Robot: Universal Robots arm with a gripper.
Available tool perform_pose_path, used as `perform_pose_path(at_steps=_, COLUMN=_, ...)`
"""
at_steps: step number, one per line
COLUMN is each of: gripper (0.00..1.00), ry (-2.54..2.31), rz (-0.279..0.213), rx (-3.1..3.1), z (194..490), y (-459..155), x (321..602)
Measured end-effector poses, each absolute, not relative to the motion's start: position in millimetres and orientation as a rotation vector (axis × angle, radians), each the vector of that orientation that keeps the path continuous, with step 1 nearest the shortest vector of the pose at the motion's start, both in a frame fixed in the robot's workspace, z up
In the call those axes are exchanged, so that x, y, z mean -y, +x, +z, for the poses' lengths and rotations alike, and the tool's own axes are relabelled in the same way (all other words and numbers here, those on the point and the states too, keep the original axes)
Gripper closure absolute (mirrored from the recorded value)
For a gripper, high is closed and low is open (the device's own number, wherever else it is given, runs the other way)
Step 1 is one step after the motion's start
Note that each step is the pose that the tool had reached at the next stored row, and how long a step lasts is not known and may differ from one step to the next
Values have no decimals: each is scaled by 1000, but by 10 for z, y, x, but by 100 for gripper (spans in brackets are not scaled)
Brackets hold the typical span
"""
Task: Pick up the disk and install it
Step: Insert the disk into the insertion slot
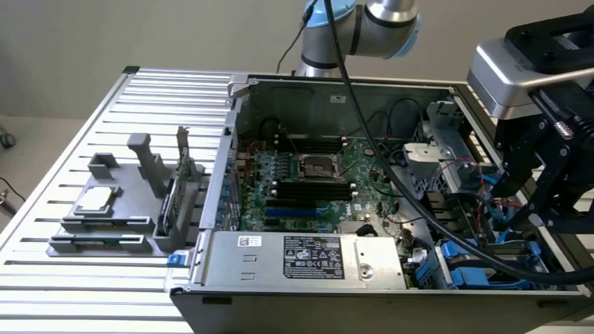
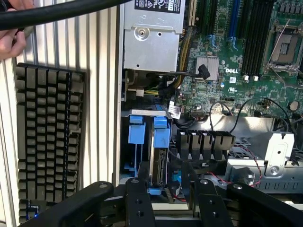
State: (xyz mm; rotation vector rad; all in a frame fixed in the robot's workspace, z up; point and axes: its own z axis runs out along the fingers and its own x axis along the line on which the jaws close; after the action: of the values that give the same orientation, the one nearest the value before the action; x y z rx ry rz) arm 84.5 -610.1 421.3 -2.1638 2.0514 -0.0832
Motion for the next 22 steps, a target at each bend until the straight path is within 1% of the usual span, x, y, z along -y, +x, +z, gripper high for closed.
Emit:
perform_pose_path(at_steps=6, gripper=59, ry=-2164, rz=-83, rx=-2051, z=4174, y=845, x=6101)
perform_pose_path(at_steps=8, gripper=61, ry=-2165, rz=-83, rx=-2050, z=4149, y=845, x=6101)
perform_pose_path(at_steps=10, gripper=74, ry=-2166, rz=-83, rx=-2049, z=4123, y=850, x=6101)
perform_pose_path(at_steps=11, gripper=74, ry=-2167, rz=-83, rx=-2048, z=4108, y=857, x=6102)
perform_pose_path(at_steps=13, gripper=86, ry=-2167, rz=-83, rx=-2048, z=4075, y=883, x=6101)
perform_pose_path(at_steps=14, gripper=89, ry=-2168, rz=-83, rx=-2047, z=4058, y=902, x=6101)
perform_pose_path(at_steps=22, gripper=89, ry=-2169, rz=-83, rx=-2046, z=3913, y=1114, x=6101)
